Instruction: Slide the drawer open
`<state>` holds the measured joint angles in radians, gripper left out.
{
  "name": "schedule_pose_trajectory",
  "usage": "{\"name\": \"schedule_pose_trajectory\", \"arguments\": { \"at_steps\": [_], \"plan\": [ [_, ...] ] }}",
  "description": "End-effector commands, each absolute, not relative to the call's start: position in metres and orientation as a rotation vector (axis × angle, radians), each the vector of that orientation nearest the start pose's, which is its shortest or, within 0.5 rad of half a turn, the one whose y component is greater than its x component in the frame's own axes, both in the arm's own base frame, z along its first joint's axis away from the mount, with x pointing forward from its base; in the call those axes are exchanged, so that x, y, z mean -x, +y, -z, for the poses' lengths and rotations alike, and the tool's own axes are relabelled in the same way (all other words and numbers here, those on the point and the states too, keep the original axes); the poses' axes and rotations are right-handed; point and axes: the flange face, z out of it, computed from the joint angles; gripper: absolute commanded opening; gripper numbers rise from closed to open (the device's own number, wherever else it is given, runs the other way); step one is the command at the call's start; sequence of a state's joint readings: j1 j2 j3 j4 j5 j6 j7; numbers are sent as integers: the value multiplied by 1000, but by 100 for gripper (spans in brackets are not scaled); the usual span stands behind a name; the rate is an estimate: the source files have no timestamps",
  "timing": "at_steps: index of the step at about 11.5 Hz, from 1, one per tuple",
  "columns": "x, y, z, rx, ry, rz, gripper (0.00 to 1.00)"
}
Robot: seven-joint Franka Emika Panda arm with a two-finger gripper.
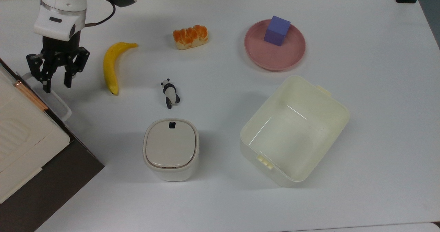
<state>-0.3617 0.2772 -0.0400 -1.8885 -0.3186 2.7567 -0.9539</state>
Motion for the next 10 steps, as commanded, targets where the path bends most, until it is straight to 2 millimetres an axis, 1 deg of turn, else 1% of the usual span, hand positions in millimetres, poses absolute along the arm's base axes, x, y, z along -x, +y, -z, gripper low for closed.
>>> {"name": "schedule_pose_trajectory", "arguments": {
  "at_steps": [1,5,6,7,10],
  "plan": [
    [-617,-244,-425,-2326,1056,-416,25],
    [-634,-245,-419,-2274,1103,-387,17],
    [-634,-244,-419,-2266,1111,-381,15],
    [-633,-244,-419,-2266,1112,-379,11],
    [-632,-243,-418,-2268,1115,-377,11]
  ]
}}
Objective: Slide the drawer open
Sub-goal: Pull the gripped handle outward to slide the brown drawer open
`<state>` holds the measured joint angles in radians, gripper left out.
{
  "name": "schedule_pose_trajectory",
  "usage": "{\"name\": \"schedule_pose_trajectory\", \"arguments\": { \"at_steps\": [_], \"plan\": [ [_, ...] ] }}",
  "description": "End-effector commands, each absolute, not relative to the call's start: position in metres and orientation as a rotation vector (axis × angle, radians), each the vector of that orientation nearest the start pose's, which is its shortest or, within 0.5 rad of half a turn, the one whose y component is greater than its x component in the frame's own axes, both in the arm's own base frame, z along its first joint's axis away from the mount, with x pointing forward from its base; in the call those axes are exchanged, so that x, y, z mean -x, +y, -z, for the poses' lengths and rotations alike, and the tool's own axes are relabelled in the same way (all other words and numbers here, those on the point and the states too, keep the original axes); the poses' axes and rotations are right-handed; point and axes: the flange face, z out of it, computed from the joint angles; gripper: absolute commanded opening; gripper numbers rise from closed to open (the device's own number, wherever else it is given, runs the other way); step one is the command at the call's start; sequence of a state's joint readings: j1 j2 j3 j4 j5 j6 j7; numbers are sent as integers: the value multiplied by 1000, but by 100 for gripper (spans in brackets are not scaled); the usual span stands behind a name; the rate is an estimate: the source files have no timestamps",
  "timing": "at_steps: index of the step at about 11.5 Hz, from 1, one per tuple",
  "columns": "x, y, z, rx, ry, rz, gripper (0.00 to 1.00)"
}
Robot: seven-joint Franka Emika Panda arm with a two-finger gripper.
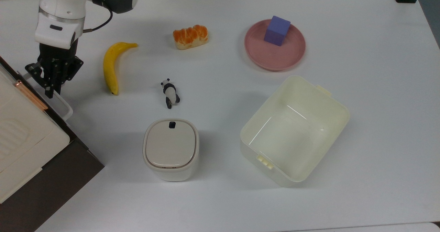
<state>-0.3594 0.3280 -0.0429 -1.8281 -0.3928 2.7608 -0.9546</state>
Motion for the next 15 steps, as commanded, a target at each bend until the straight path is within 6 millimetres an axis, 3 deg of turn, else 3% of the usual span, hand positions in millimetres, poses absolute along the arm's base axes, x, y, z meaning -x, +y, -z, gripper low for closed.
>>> {"name": "schedule_pose_trajectory", "arguments": {
  "at_steps": [1,6,14,15],
  "plan": [
    [-632,-242,-420,-2267,1114,-379,11],
    [-609,-228,-425,-2278,1132,-370,11],
    [-553,-173,-445,-2308,1183,-351,11],
    [-554,-163,-446,-2319,1184,-345,11]
  ]
}}
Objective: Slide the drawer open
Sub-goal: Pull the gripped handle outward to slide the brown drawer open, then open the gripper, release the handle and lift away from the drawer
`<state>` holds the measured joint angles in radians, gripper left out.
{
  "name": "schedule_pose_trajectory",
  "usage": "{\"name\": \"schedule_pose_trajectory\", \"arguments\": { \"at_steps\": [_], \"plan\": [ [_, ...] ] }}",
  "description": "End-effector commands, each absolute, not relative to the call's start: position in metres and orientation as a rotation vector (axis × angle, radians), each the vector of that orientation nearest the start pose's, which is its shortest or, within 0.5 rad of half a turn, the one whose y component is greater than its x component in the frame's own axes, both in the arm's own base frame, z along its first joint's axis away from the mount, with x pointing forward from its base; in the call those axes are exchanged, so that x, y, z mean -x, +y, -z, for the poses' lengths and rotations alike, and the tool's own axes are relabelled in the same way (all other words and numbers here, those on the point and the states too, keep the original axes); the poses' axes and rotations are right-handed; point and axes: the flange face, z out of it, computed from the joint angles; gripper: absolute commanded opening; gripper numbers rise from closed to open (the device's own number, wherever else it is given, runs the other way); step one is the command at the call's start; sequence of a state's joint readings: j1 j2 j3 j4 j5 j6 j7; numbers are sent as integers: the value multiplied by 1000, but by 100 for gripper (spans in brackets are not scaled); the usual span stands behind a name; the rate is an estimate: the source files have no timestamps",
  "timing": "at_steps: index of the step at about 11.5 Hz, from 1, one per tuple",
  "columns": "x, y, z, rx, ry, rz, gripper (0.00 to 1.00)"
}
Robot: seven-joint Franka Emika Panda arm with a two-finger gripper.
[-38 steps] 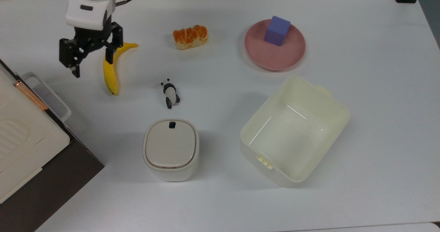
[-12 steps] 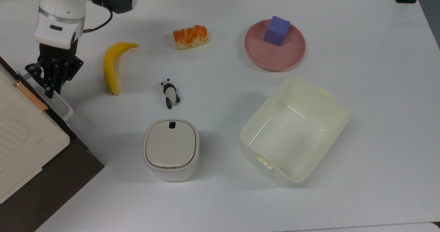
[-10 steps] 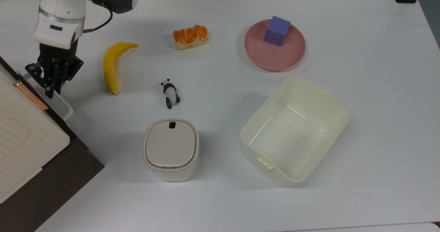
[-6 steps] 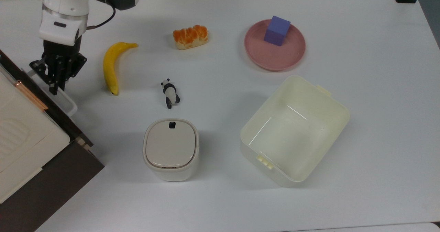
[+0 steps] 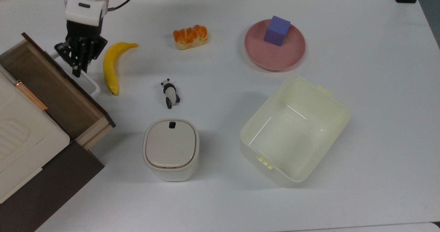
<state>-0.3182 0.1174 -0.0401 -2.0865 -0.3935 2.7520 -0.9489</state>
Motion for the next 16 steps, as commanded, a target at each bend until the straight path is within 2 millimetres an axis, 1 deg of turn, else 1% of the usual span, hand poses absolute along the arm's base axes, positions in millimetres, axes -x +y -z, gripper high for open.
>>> {"name": "schedule_pose_trajectory", "arguments": {
  "at_steps": [1,3,4,5,6,7,9,10,11,12,13,14,15,16],
  "plan": [
    [-556,-153,-444,-2332,1185,-343,11],
    [-557,-148,-443,-2353,1166,-344,12],
    [-557,-148,-442,-2353,1166,-342,15],
    [-557,-148,-441,-2355,1167,-339,24],
    [-558,-149,-439,-2363,1165,-330,64],
    [-559,-149,-439,-2365,1164,-326,75],
    [-559,-150,-441,-2374,1153,-328,91],
    [-559,-147,-443,-2396,1122,-333,92],
    [-566,-130,-453,-2432,1084,-322,96],
    [-573,-108,-461,-2496,1019,-272,96],
    [-576,-96,-468,-2536,963,-243,97],
    [-578,-82,-474,-2578,912,-226,100],
    [-581,-61,-483,-2656,853,-227,100],
    [-583,-47,-488,-2722,820,-227,100]
  ]
}}
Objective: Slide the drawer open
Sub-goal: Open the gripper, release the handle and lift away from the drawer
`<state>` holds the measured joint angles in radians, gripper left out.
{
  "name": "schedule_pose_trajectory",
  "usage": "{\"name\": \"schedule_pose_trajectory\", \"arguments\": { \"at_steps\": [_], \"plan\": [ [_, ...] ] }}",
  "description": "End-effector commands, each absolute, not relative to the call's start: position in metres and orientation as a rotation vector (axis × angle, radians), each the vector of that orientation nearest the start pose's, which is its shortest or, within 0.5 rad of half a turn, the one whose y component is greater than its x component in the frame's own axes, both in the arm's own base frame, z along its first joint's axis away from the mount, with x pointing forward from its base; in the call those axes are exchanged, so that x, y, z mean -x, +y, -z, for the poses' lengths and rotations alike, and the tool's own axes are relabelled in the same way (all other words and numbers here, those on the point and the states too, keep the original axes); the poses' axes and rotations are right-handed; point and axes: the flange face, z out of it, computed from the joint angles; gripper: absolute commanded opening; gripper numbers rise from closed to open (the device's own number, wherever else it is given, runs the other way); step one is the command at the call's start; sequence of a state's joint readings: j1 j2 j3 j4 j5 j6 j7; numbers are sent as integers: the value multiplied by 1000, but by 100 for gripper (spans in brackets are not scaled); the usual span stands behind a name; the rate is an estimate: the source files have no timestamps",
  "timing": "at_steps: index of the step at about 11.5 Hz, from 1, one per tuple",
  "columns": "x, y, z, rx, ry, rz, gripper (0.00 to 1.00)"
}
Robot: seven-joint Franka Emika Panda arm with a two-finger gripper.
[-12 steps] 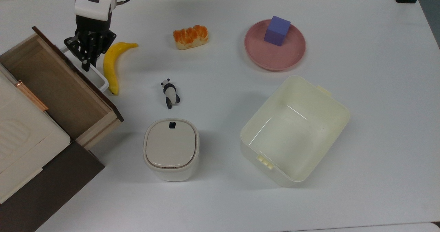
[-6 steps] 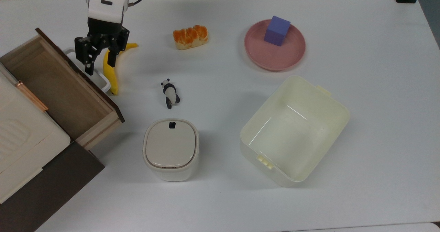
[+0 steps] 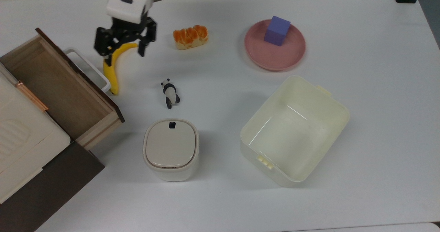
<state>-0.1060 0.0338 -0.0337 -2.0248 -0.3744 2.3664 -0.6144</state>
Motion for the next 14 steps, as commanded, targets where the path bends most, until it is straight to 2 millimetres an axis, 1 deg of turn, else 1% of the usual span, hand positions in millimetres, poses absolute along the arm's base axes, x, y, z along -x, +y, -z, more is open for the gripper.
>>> {"name": "schedule_pose_trajectory", "arguments": {
  "at_steps": [1,3,4,5,7,8,9,11,14],
  "plan": [
    [-583,-39,-497,3248,-909,254,100],
    [-581,-19,-532,3205,-674,149,100],
    [-579,-14,-544,3208,-537,119,100],
    [-578,-10,-553,3213,-369,111,100],
    [-579,-9,-574,3219,6,161,100],
    [-577,-9,-584,3212,122,161,100],
    [-573,-6,-588,3197,160,104,100],
    [-566,-3,-597,3119,174,13,100],
    [-566,1,-596,3125,150,4,100]
  ]
}}
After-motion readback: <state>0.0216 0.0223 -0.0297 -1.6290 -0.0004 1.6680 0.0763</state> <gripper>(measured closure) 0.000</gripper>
